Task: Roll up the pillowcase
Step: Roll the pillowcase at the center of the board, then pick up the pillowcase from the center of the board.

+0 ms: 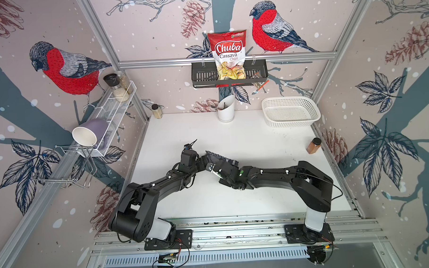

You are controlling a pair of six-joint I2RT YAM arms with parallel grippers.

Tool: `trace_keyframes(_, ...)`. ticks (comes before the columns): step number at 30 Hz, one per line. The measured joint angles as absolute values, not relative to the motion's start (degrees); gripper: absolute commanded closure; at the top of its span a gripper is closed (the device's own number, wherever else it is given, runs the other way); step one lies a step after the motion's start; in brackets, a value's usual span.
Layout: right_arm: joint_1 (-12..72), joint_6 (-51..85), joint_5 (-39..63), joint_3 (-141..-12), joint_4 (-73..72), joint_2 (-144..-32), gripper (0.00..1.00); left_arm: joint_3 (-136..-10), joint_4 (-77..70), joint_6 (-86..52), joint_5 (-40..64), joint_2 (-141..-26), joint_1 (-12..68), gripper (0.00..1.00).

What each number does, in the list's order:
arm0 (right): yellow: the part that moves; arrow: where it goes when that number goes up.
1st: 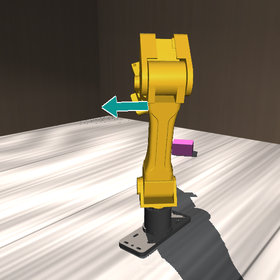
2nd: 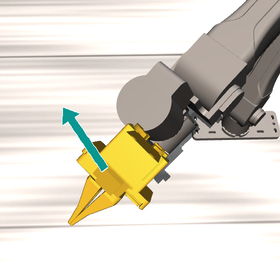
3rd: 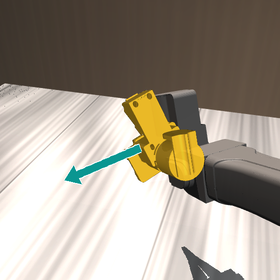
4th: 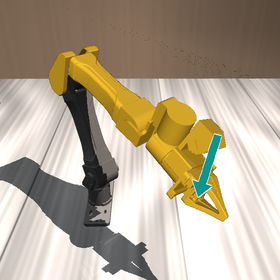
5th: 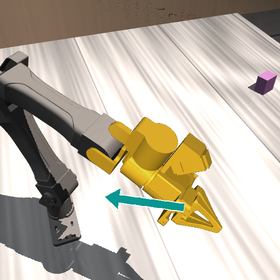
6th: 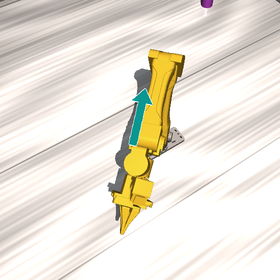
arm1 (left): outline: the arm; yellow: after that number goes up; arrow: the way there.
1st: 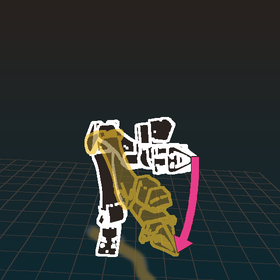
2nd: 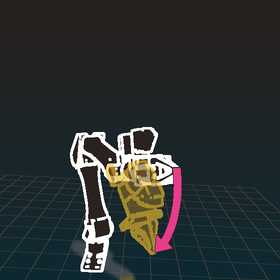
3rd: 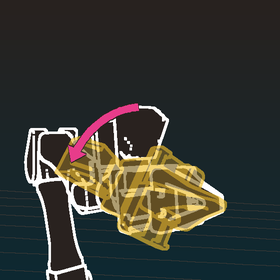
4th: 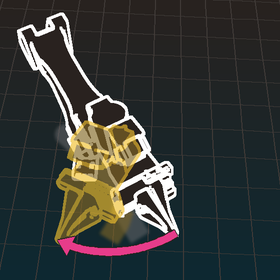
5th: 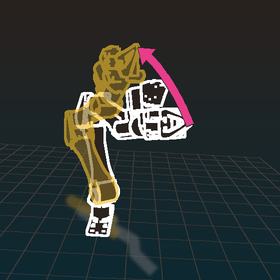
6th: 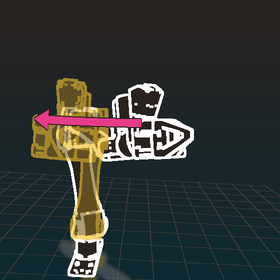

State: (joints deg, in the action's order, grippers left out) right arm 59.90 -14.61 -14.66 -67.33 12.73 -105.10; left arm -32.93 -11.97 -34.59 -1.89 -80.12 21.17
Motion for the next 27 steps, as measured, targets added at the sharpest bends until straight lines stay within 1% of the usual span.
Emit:
trace_keyframes(5, 49.6, -7.2, 6.5, -71.7, 19.4, -104.5, 1.0, -31.0, -10.1, -35.6, -4.7, -75.7, 21.1, 0.13)
trace_keyframes(7, 44.8, -4.2, 18.3, -74.4, 21.3, -106.5, 1.0, -29.9, -10.5, -35.4, -4.4, -74.4, 21.1, 0.09)
trace_keyframes(10, 40.4, -1.0, 30.9, -76.0, 23.1, -110.9, 1.0, -29.3, -12.4, -34.2, -2.7, -73.5, 21.1, 0.05)
trace_keyframes(14, 38.1, 2.0, 43.9, -76.4, 24.9, -116.1, 1.0, -30.4, -14.8, -32.7, 0.5, -75.5, 22.5, 0.04)
trace_keyframes(15, 37.5, 2.4, 47.1, -76.4, 24.9, -117.1, 0.98, -30.9, -15.2, -32.3, 1.1, -76.3, 23.3, 0.04)
trace_keyframes(18, 36.2, 4.8, 52.8, -76.5, 24.3, -119.1, 0.96, -32.2, -16.8, -31.2, 1.6, -79.5, 24.7, 0.05)
trace_keyframes(19, 35.8, 5.2, 54.0, -76.8, 24.2, -119.9, 0.91, -32.5, -17.1, -31.1, 1.4, -80.9, 24.7, 0.06)
trace_keyframes(21, 35.0, 7.2, 55.8, -76.7, 23.5, -121.2, 0.86, -33.2, -17.3, -31.1, 0.8, -83.8, 24.7, 0.13)
trace_keyframes(22, 34.6, 8.7, 56.6, -76.2, 22.7, -121.4, 0.77, -33.5, -17.2, -31.1, 0.7, -85.3, 24.7, 0.19)
trace_keyframes(24, 33.6, 10.5, 57.3, -75.6, 22.2, -121.6, 0.51, -33.9, -17.3, -31.1, 0.4, -87.5, 24.8, 0.27)
trace_keyframes(25, 33.3, 10.7, 57.2, -75.7, 22.2, -121.8, 0.44, -34.1, -17.3, -31.1, 0.3, -88.5, 24.8, 0.28)
trace_keyframes(26, 33.2, 10.7, 56.8, -76.0, 22.4, -121.9, 0.39, -34.4, -17.3, -31.1, 0.2, -89.4, 24.9, 0.29)
trace_keyframes(27, 33.3, 10.6, 55.9, -76.2, 22.5, -121.9, 0.24, -34.8, -17.1, -31.1, -0.1, -90.3, 24.9, 0.29)
